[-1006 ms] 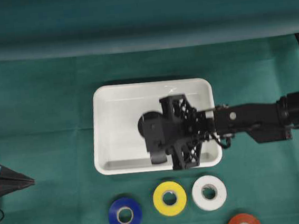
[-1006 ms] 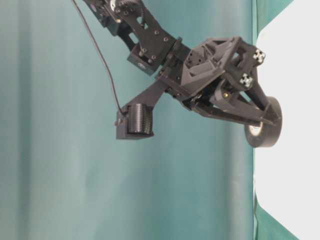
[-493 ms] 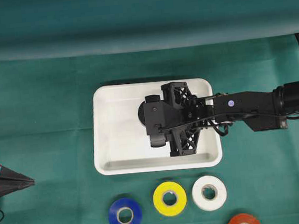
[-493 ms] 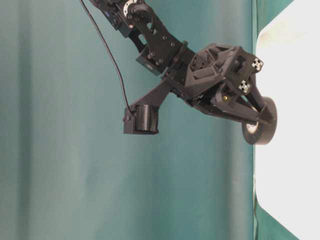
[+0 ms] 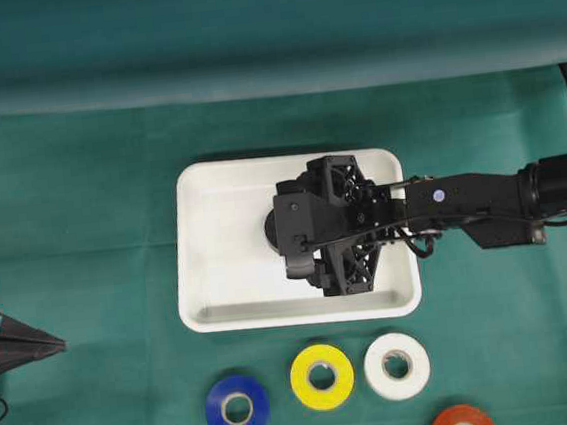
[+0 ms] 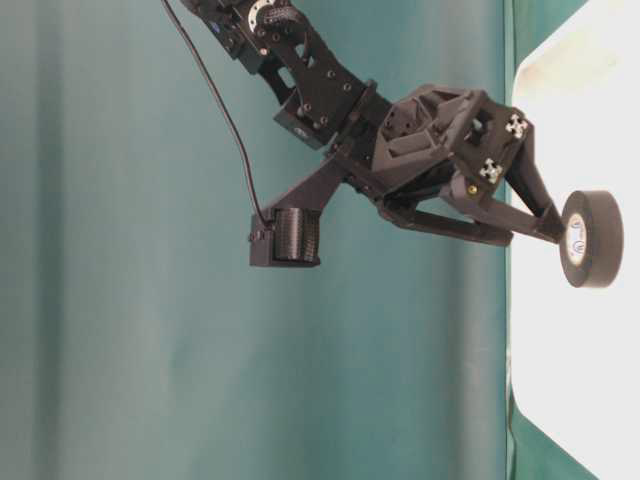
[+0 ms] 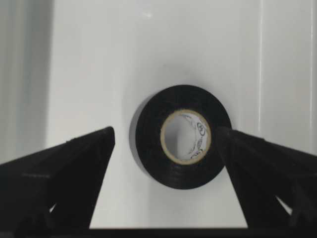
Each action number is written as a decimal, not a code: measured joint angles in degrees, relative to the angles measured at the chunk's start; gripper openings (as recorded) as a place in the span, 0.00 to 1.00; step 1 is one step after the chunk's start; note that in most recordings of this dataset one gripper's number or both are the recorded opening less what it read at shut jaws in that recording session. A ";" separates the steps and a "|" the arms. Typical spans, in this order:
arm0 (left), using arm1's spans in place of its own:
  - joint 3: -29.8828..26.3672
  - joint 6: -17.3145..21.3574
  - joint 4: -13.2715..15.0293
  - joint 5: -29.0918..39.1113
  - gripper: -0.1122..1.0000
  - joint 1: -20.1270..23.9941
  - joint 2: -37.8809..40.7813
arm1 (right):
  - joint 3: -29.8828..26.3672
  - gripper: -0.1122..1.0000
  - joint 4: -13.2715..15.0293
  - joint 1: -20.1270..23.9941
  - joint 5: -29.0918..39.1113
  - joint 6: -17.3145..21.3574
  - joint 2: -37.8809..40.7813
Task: Put the tape into the white case with the right arm.
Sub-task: 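Lower the black tape into the tray and open the right gripper, then withdraw the right gripper to the right side, then move the right gripper down over the teal tape roll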
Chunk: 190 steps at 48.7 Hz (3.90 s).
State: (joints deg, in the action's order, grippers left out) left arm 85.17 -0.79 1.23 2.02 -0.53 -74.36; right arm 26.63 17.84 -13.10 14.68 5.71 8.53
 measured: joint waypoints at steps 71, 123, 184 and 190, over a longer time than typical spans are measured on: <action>0.09 0.00 0.00 0.00 0.10 0.00 -0.26 | 44.65 0.76 -0.18 1.41 -8.96 17.75 -46.23; 0.26 -0.62 0.09 0.00 0.10 0.00 -0.26 | 52.56 0.76 0.00 19.60 -9.67 17.84 -58.01; 0.26 -0.62 0.09 0.00 0.10 0.09 -0.26 | 28.04 0.76 0.18 29.09 -13.71 17.05 -18.37; 0.35 -0.62 0.09 0.00 0.10 0.00 -0.26 | 24.79 0.76 0.18 29.97 -13.80 17.05 -14.59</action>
State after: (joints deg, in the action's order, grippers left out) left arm 85.52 -1.41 1.32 2.02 -0.53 -74.62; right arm 51.42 18.02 16.88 0.88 22.76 -6.06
